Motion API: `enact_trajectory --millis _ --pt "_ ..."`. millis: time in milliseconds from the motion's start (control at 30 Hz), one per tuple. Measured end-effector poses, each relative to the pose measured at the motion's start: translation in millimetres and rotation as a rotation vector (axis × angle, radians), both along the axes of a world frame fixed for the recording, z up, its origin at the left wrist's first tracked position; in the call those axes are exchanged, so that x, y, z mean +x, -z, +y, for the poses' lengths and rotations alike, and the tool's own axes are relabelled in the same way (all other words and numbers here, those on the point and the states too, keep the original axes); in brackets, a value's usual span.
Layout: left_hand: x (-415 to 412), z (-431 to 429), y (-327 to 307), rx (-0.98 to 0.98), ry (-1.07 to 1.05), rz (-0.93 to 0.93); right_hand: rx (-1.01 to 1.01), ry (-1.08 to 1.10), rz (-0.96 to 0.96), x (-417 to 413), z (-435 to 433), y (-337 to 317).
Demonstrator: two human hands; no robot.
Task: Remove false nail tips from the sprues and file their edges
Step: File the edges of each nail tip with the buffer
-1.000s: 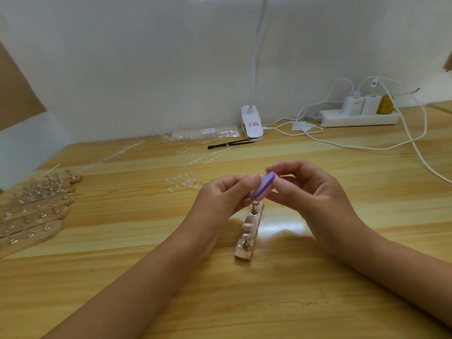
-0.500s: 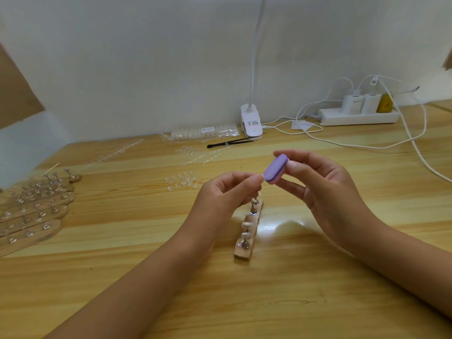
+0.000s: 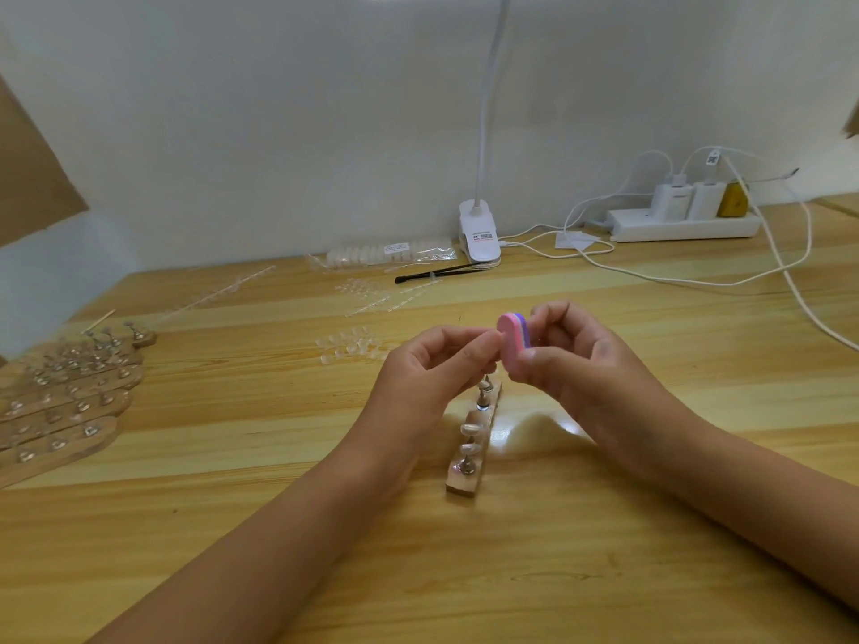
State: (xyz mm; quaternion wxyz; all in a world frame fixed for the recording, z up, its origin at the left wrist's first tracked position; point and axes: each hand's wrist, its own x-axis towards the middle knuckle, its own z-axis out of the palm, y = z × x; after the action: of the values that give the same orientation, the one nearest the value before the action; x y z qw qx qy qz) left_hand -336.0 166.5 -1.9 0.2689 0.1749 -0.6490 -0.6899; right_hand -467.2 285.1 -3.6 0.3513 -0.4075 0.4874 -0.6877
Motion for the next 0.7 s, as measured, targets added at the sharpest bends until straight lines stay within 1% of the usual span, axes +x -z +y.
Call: enact_trajectory --millis 67,200,300,400,533,633,700 --pt "0 0 1 -0.011 0.012 0.002 0.01 0.003 0.084 2 1 -2" --pt "1 -2 2 0.005 -0.002 0.0 -0.073 0.096 0.123 6 2 -5" --pt "1 -3 2 0.013 0.005 -0.005 -0.068 0.071 0.19 12 1 -3" --pt "1 -3 1 0.025 -0.001 0.002 -0.088 0.145 0.173 11 1 -2" --pt "0 -3 2 0.015 0.017 -0.008 -0.061 0.076 0.179 12 1 -2" --pt "0 -4 2 0.024 0.0 0.008 -0.095 0.161 0.102 9 0 -3" --pt "-1 -5 3 0.013 -0.008 0.007 -0.083 0.141 0.09 8 0 -4"
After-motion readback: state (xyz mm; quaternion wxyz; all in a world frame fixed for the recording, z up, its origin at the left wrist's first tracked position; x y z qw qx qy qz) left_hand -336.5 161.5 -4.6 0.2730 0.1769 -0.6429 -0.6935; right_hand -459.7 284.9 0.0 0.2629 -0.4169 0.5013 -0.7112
